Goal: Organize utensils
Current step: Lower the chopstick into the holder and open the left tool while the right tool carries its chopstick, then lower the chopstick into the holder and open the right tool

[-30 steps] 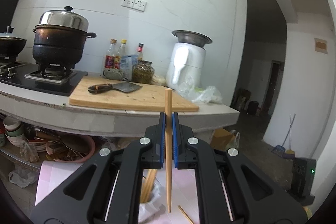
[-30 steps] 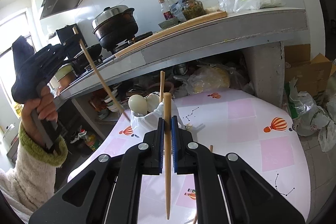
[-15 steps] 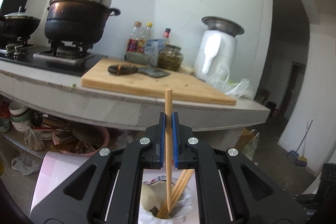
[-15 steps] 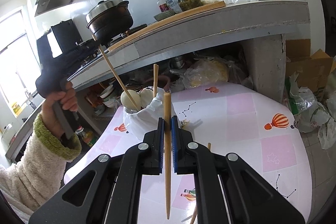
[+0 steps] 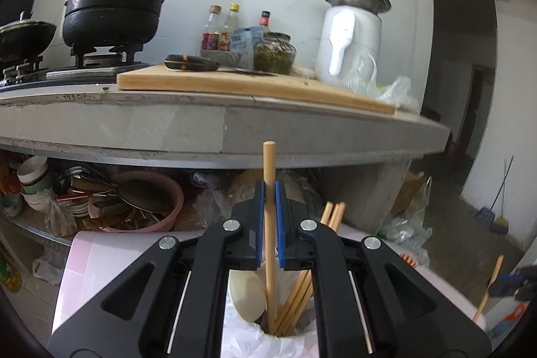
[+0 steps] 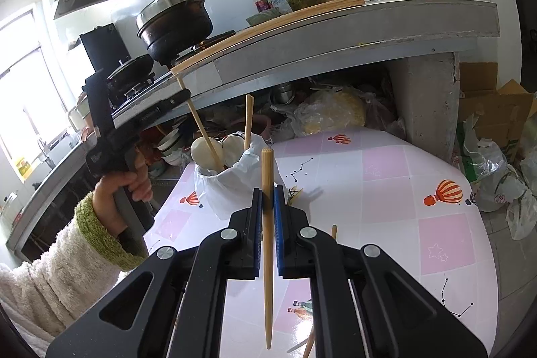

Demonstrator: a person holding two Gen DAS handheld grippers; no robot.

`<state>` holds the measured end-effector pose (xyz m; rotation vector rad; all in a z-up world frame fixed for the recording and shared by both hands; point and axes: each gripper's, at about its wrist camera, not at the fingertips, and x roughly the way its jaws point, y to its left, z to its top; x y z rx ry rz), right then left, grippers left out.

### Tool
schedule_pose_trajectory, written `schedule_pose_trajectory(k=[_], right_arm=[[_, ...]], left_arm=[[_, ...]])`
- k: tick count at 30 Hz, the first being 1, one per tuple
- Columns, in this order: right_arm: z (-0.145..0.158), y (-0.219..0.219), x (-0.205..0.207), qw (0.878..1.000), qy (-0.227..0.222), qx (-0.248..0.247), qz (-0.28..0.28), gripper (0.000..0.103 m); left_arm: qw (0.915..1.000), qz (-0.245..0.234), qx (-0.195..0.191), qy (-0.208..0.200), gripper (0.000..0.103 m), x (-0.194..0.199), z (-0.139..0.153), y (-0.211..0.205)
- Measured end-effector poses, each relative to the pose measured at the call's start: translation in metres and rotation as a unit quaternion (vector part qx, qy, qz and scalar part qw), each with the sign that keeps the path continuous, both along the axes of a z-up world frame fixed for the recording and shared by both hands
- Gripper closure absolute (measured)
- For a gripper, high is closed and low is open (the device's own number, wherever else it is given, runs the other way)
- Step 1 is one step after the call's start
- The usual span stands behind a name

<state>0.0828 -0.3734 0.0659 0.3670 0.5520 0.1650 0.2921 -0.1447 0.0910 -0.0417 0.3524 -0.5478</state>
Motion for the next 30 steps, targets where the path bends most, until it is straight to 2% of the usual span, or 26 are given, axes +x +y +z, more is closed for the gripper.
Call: schedule_pose_trajectory(k=[6,15,17,19,22,26,30], right_arm=[[0.003,0.002,-0.001,1.0,-0.003,-0.004,0.002,0.096],[0.007,0.004,-0.005,1.0,-0.007,-0.008,0.001,0.096],[0.009,0.005,-0.007,1.0,-0.008,-0.01,0.0,0.096],[0.011,0.005,-0.008,1.0,-0.009,-0.011,-0.001,0.096],[0.014,0.005,-0.01,1.0,-0.012,-0.014,-0.002,0.096],[0.024,0.005,-0.007,1.0,-0.021,-0.013,0.003,0.096],[0.05,0.004,0.002,0.999,-0.049,-0.014,0.015,0.096]], left_arm=[[0.9989,-0.004,0.047,0.007,0.097,-0.003,-0.017,-0.017],[0.9952,-0.007,0.092,0.033,0.097,-0.003,-0.037,-0.027],[0.9946,-0.007,0.095,0.039,0.09,-0.002,-0.039,-0.028],[0.9948,-0.006,0.094,0.041,0.071,-0.003,-0.039,-0.026],[0.995,-0.001,0.093,0.035,0.056,-0.006,-0.035,-0.023],[0.996,0.007,0.084,0.031,0.047,-0.016,-0.027,-0.013],[0.9974,0.016,0.062,0.031,0.041,-0.034,-0.02,0.008]])
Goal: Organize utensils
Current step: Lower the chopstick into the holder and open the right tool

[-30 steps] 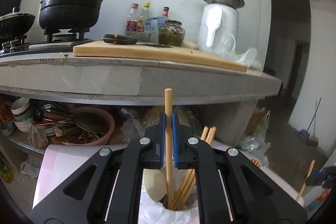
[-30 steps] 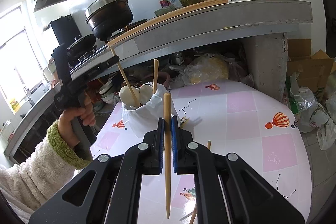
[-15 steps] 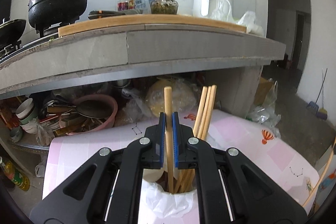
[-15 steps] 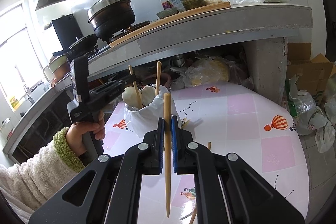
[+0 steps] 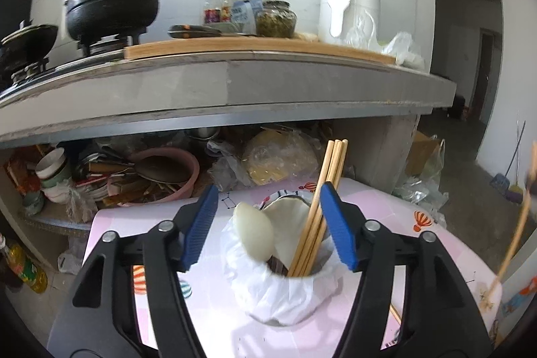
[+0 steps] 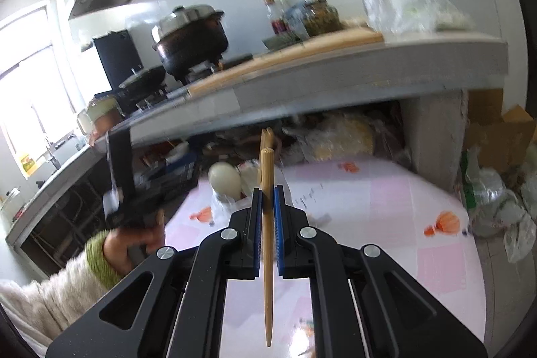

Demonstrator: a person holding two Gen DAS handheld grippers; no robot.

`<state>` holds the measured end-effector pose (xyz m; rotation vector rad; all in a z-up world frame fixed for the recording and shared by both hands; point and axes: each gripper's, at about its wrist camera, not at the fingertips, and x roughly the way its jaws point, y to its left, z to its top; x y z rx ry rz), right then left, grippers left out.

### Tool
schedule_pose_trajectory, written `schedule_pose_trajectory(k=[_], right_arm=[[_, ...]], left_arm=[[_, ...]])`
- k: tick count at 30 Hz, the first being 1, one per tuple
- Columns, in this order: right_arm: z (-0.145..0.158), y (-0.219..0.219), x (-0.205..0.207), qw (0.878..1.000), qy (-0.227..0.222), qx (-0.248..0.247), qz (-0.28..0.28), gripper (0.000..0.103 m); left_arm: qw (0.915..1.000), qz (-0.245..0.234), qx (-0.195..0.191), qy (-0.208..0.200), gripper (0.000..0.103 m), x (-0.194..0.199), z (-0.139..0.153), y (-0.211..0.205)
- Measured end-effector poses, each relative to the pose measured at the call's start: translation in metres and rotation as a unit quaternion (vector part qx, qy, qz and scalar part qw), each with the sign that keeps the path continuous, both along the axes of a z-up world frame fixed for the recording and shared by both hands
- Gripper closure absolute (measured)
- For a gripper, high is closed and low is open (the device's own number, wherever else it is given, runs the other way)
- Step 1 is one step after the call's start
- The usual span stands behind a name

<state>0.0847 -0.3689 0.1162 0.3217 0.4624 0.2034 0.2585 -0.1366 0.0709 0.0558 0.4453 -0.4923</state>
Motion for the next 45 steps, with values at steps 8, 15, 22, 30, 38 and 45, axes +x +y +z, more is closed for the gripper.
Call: schedule_pose_trajectory(k=[8,15,22,30,38,45], right_arm=[[0.067,0.009,0.051,0.996,-0.07,0.022,0.05,0.096],[0.083,0.03,0.124,0.995,-0.078,0.028,0.056,0.096],[0.058,0.062,0.188,0.997,-0.051,-0.006,0.052,0.096],[0.013,0.086,0.214,0.997,-0.017,-0.061,0.05,0.096],[-0.019,0.102,0.23,0.993,0.027,-0.093,0.068,0.095],[-0.033,0.106,0.232,0.989,0.064,-0.113,0.076,0.089]], left_arm=[[0.9985,0.037,-0.039,0.01,0.035,-0.044,-0.004,0.057],[0.9949,0.083,-0.05,0.029,0.033,-0.074,-0.023,0.109],[0.9904,0.117,-0.059,0.045,0.033,-0.086,-0.039,0.144],[0.9894,0.122,-0.063,0.047,0.033,-0.084,-0.043,0.152],[0.9896,0.118,-0.066,0.049,0.033,-0.082,-0.044,0.148],[0.9898,0.117,-0.067,0.047,0.033,-0.084,-0.041,0.146]])
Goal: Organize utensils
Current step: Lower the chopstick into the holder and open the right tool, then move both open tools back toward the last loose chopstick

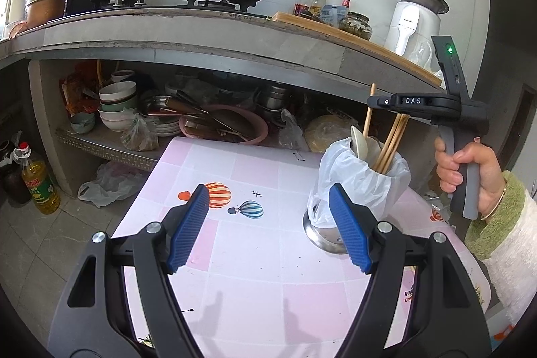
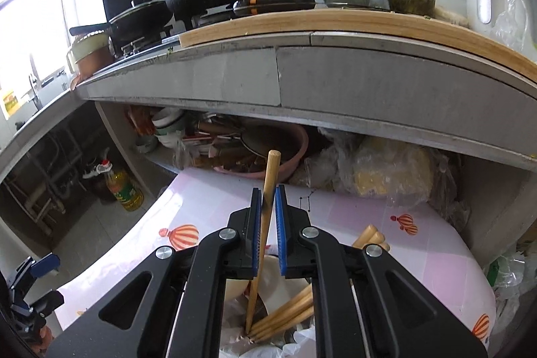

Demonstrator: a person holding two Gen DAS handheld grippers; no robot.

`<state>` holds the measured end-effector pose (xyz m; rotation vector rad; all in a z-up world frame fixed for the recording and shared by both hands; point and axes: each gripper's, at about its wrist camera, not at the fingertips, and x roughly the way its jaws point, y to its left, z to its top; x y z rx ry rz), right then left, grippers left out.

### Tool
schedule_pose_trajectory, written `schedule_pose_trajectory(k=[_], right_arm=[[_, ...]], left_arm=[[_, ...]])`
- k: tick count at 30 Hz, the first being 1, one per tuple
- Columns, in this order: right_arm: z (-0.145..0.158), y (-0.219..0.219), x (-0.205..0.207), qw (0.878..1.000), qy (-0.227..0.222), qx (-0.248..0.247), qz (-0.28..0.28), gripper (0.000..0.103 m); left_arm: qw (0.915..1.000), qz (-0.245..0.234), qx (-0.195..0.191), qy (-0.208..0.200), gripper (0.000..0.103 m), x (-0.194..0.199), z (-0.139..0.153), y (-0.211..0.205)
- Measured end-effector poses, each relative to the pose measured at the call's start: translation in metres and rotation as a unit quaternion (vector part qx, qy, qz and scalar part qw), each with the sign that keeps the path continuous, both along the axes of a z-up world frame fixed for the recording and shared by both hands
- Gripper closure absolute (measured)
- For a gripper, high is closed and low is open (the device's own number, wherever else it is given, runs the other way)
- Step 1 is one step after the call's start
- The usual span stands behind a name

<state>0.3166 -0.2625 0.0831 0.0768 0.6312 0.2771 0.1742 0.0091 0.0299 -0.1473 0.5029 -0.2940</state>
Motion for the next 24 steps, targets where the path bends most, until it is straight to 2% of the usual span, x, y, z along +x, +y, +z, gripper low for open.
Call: schedule_pose_trajectory(k=[2,7,11,14,19,24], right_arm=[[0.004,-0.003,-0.005,1.0,-0.003,0.004,-0.002,0.06],[0.024,-0.014,-0.024,0.999,-0.03,0.013,-0.005,0.058],[0.042,-0.04,-0.07,0.997,-0.065,0.045,-0.007,0.054],[0.042,-0.066,-0.116,0.995,-0.081,0.061,-0.02,0.052],[0.0,-0.101,-0.181,0.995,-0.045,0.064,-0.065,0.052],[-0.073,-0.117,-0.231,0.99,0.035,0.049,-0.131,0.052]], left_arm=[[1.0,-0.001,0.001,-0.001,0.033,-0.001,0.002,-0.001],[1.0,-0.006,0.002,-0.004,0.033,-0.005,0.005,-0.006],[0.9998,-0.015,0.007,-0.009,0.033,-0.011,0.008,-0.013],[0.9995,-0.028,0.005,-0.009,0.033,-0.014,0.009,-0.02],[0.9962,-0.087,0.006,-0.004,0.033,-0.02,0.003,-0.051],[0.9856,-0.166,0.01,0.03,0.033,-0.024,-0.019,-0.103]])
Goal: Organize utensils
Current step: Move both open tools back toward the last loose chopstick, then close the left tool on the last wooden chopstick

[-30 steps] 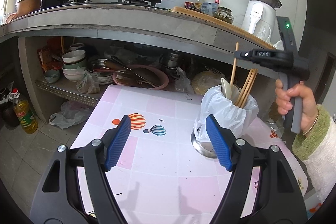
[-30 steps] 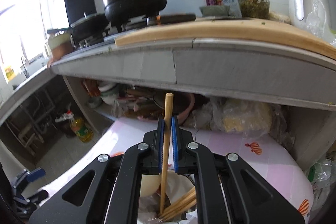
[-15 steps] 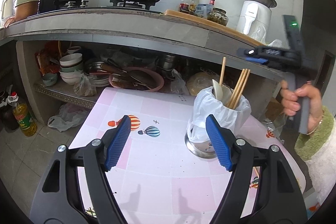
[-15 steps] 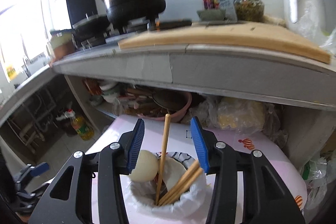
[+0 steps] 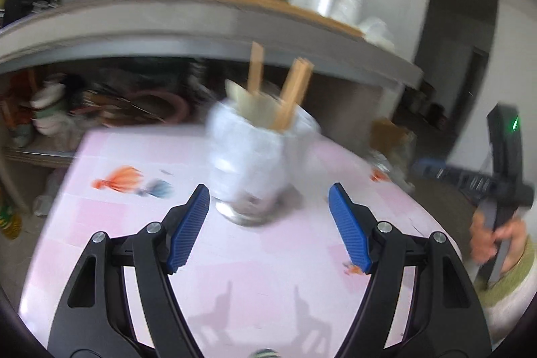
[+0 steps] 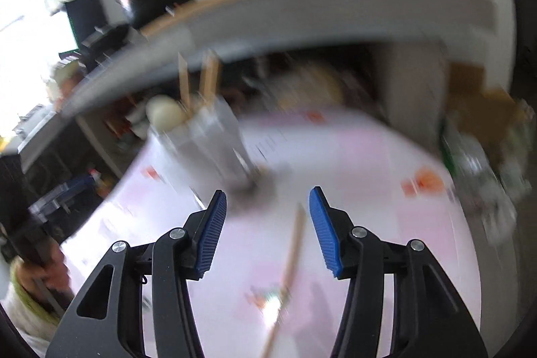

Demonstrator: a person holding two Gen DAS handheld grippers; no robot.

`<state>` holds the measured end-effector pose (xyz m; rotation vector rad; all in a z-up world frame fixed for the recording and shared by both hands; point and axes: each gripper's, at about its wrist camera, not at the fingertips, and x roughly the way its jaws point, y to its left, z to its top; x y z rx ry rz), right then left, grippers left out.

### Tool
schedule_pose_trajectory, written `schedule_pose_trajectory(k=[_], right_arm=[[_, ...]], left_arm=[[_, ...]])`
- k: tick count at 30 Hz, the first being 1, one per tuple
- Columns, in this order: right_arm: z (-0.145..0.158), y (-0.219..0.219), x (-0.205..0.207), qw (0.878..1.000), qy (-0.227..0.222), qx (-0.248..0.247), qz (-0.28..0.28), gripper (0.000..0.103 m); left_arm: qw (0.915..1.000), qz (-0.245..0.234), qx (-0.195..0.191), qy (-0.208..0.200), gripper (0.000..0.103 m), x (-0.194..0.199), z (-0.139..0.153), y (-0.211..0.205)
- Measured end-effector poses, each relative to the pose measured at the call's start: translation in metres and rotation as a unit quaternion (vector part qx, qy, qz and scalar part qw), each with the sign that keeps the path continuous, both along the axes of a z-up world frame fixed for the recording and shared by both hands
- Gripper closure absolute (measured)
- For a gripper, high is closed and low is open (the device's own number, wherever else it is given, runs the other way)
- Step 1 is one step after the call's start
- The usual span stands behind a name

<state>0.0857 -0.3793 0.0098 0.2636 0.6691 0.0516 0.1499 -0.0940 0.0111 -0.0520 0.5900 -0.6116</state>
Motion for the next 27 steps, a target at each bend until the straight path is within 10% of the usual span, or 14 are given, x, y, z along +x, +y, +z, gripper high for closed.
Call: schedule_pose_trajectory(k=[7,27], right_arm=[[-0.076,-0.002,-0.034,0.996,0.084,0.02,-0.033,0.052],[-0.094,-0.013,-0.039,0.995,0.089,0.041,-0.031,0.052]], left_arm=[[0.9939,-0.084,0.012,0.071,0.033,-0.004,-0.047,-0.071],[0.9796,-0.107,0.117,0.124,0.05,0.084,-0.105,-0.206]])
